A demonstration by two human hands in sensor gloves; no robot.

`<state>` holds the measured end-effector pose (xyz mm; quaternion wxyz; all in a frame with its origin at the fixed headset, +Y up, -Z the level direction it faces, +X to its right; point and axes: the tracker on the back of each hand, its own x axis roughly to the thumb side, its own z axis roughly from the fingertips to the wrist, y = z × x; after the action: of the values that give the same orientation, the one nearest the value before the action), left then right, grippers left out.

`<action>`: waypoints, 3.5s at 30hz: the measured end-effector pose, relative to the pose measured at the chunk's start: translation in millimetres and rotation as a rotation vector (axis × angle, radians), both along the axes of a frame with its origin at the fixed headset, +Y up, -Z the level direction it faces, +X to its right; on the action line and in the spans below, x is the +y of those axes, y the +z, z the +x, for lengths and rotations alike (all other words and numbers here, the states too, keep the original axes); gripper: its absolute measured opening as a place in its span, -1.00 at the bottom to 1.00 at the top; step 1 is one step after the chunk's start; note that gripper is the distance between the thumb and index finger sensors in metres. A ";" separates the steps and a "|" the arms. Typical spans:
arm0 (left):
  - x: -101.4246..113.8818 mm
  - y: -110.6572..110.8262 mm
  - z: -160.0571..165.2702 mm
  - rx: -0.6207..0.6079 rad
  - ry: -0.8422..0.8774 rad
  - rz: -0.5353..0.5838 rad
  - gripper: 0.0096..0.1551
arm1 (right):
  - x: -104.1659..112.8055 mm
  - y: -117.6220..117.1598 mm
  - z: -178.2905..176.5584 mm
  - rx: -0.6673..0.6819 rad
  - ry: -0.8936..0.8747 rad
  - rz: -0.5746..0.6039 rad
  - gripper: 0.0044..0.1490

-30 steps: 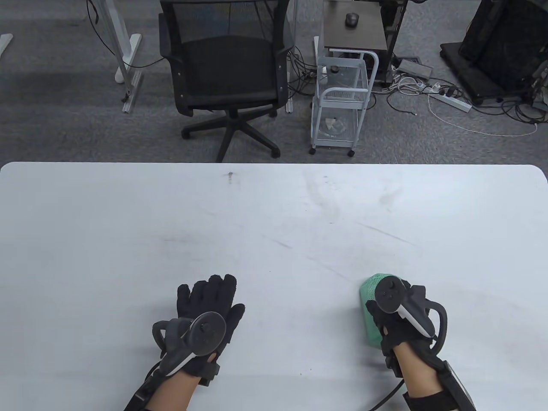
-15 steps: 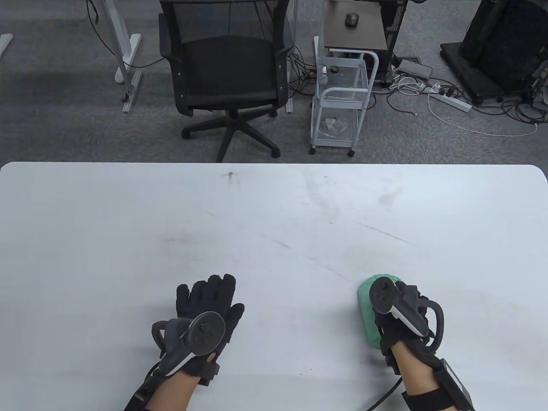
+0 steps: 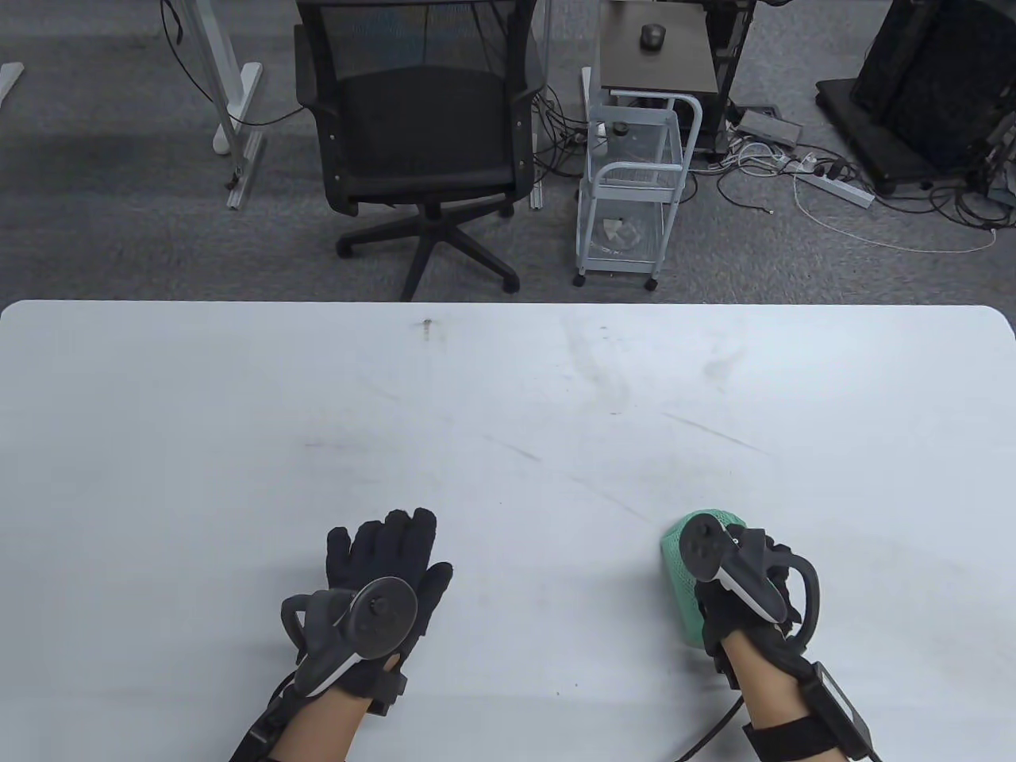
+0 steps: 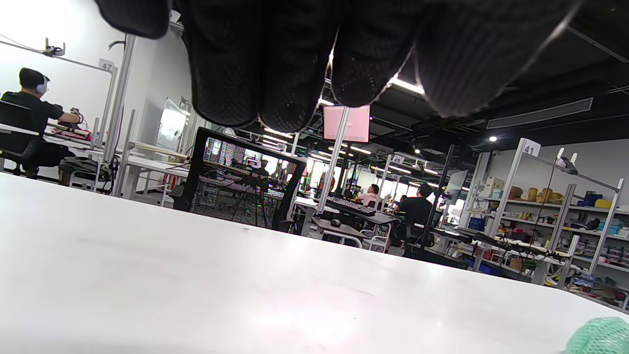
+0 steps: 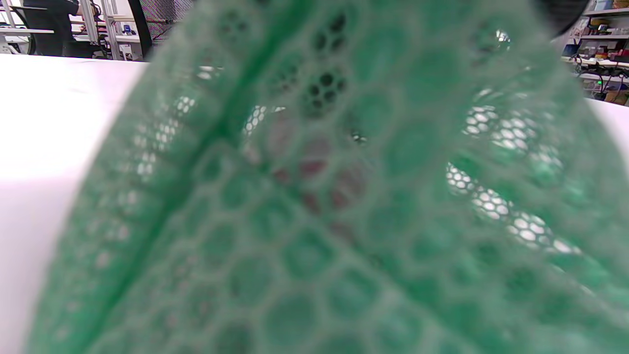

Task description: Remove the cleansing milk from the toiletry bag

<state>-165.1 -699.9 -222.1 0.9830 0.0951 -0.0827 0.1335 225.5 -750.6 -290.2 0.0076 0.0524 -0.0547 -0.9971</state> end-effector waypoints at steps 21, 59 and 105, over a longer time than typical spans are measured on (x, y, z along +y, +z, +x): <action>-1.3 1.5 7.6 -0.038 -0.004 0.001 -0.24 | 42.0 39.5 -50.6 0.453 0.016 0.365 -0.61; -37.4 2.0 67.4 -0.347 -0.099 -0.098 -0.40 | 28.9 88.7 -138.4 0.927 -0.025 0.478 -0.62; -33.9 5.1 66.3 -0.263 -0.253 -0.040 -0.54 | -30.2 13.8 -80.8 0.482 -0.206 -0.137 -0.33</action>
<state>-98.8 -733.8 -217.0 0.9744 0.0463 -0.2190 0.0218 144.7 -780.8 -276.4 -0.0775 -0.1931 -0.1237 -0.9703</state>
